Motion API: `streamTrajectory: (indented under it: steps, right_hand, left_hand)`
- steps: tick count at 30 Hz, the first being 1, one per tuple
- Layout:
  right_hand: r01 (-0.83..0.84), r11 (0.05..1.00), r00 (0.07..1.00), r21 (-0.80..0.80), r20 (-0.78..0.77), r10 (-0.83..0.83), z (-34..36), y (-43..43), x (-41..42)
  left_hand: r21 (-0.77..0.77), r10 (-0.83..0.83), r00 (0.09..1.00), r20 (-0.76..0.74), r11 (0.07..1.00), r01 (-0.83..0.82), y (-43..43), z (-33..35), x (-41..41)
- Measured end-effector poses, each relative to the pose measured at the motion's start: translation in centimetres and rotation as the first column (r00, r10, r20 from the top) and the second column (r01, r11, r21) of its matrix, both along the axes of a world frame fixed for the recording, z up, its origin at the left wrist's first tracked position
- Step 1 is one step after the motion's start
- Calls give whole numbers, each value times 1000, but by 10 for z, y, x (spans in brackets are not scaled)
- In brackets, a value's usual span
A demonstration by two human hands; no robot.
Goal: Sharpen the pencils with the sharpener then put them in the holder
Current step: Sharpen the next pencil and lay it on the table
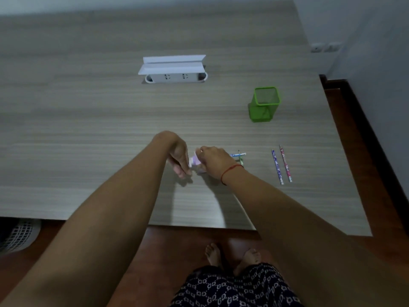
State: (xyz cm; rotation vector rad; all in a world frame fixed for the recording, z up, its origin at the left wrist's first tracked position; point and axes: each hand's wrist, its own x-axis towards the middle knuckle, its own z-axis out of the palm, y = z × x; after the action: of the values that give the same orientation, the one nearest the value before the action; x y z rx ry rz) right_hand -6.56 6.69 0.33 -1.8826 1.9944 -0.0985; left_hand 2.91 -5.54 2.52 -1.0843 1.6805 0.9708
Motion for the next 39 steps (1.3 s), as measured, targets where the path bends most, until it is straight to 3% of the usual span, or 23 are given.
streamTrajectory:
  steps: [3,5,8,11,13,17,20,23,28,33,39]
  right_hand:
    - [11,1000,999,-11,36,-11,0,1,0]
    - [19,1000,999,-10,40,-19,0,1,2]
    - [31,999,999,-14,40,-31,1,2,4]
    - [35,999,998,-4,57,-35,0,4,5]
    - [56,998,997,-4,55,-56,0,2,4]
    - [50,998,998,22,28,-51,-2,-2,3]
    - [33,999,999,11,-15,-32,-4,-2,0]
    - [18,1000,999,-13,-26,-18,-2,-2,2]
    - [10,1000,1000,-21,24,-9,-3,-2,1]
    - [23,1000,999,-7,45,-23,-2,-3,1]
    - [42,999,997,-14,65,-41,-2,-1,-1]
  left_hand:
    - [55,57,998,-37,997,-55,15,-25,11]
    - [-5,52,997,-63,999,-53,25,-40,13]
    - [-207,134,978,-161,964,-166,23,-61,12]
    - [-545,-49,975,-219,834,-81,10,-58,6]
    - [-638,-122,965,-232,768,-56,0,-50,-3]
    - [-500,-191,965,-177,862,79,-16,-7,-14]
    - [-182,-73,995,-61,982,61,-13,15,-16]
    - [-22,-45,999,17,999,45,-3,12,-10]
    - [75,190,979,-79,980,-184,0,-6,7]
    - [85,132,990,-41,988,-128,16,-27,12]
    - [-148,133,984,-115,978,-149,25,-51,5]
